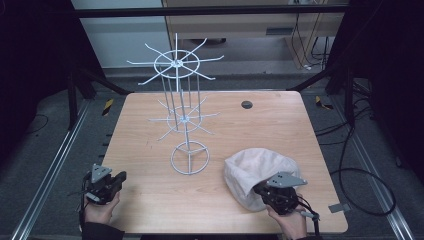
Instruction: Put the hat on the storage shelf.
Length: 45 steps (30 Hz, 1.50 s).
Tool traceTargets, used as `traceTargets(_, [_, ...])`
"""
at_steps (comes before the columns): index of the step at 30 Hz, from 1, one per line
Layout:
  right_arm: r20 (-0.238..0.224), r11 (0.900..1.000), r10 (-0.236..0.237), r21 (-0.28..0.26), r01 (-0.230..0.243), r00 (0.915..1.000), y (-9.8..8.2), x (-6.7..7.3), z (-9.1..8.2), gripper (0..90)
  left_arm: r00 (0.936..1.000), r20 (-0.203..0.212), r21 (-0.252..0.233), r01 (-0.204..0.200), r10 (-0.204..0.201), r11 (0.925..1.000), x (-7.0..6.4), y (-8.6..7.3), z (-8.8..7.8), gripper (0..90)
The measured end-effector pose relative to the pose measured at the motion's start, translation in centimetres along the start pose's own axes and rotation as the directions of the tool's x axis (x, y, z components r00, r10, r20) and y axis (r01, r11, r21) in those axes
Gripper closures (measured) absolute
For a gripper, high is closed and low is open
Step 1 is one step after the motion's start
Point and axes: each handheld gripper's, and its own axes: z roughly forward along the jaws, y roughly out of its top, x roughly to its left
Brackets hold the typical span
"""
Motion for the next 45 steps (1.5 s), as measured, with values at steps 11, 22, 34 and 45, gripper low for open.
traceTargets(11, [0.023,1.000,0.021,-0.022,-0.021,0.9995,1.3,-0.4,2.2,90.0,1.0000,-0.004,0.003,-0.001,0.001,1.0000,0.0,0.0,0.1,87.8])
traceTargets(22, [0.002,0.998,0.025,-0.065,-0.025,0.9997,1.7,-0.2,0.7,90.0,1.0000,-0.005,0.001,-0.004,0.004,1.0000,0.1,0.0,0.0,87.7])
traceTargets(34, [0.183,0.978,0.155,-0.168,-0.124,0.9709,1.2,-6.5,-3.0,90.0,0.9999,-0.009,0.006,-0.007,0.007,1.0000,0.0,0.0,0.2,87.6])
traceTargets(45, [0.234,0.977,0.211,-0.080,-0.197,0.9492,0.2,-11.2,0.0,90.0,1.0000,-0.006,0.007,-0.007,0.007,0.9999,-0.1,0.0,0.3,87.6])
